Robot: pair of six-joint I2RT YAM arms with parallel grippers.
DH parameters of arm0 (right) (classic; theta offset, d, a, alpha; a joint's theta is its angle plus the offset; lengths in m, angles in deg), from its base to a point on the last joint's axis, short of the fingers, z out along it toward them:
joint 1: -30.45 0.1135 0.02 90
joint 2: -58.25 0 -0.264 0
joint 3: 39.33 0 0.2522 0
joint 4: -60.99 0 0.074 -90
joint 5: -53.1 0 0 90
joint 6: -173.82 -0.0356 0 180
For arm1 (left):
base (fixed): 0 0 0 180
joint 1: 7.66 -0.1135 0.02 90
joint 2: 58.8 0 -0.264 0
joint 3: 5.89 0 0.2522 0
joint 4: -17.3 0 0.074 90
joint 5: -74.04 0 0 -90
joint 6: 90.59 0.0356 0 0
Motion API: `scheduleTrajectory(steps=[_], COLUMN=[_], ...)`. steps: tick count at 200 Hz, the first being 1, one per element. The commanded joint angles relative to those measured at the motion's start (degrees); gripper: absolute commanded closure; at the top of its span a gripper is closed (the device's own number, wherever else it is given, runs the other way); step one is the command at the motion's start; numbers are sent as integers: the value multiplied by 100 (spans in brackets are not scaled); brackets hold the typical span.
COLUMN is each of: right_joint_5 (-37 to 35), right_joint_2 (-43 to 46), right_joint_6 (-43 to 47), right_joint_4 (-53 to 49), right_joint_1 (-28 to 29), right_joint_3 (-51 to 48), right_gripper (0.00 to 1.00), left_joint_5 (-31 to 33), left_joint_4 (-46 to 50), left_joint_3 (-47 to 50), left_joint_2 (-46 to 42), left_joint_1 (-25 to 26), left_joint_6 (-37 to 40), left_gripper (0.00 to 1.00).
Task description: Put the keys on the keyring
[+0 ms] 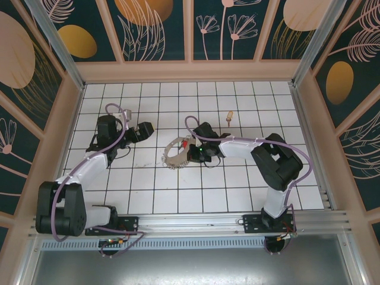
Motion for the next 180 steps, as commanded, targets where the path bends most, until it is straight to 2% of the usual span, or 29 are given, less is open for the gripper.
scheduleTrajectory(steps=[1,33,67,102,135,161,180], right_joint_5=[-160,-37,29,52,612,865,1083], right_joint_2=[226,788,1368,1917,2264,2492,2677], right_joint_6=[140,558,1692,2618,3236,4187,4843], right_joint_4=[61,506,685,512,309,96,-71], right_joint_1=[-12,-12,8,-40,-194,-205,-206], right_joint_3=[-39,-186,-186,-6,196,213,173], right_gripper=[100,100,100,100,100,100,100], left_joint_5=[-348,-485,-531,-1155,-1512,-1305,-1514], left_joint_4=[-732,-1266,-2868,-2870,-2855,-2769,-2875], left_joint_3=[179,334,794,638,683,768,861], left_joint_2=[-375,-757,-1477,-1461,-1517,-1560,-1424], left_joint_1=[37,254,648,833,846,854,883], left_joint_6=[-92,19,179,912,1380,1882,2452], left_gripper=[2,3,2,1,3,12,25])
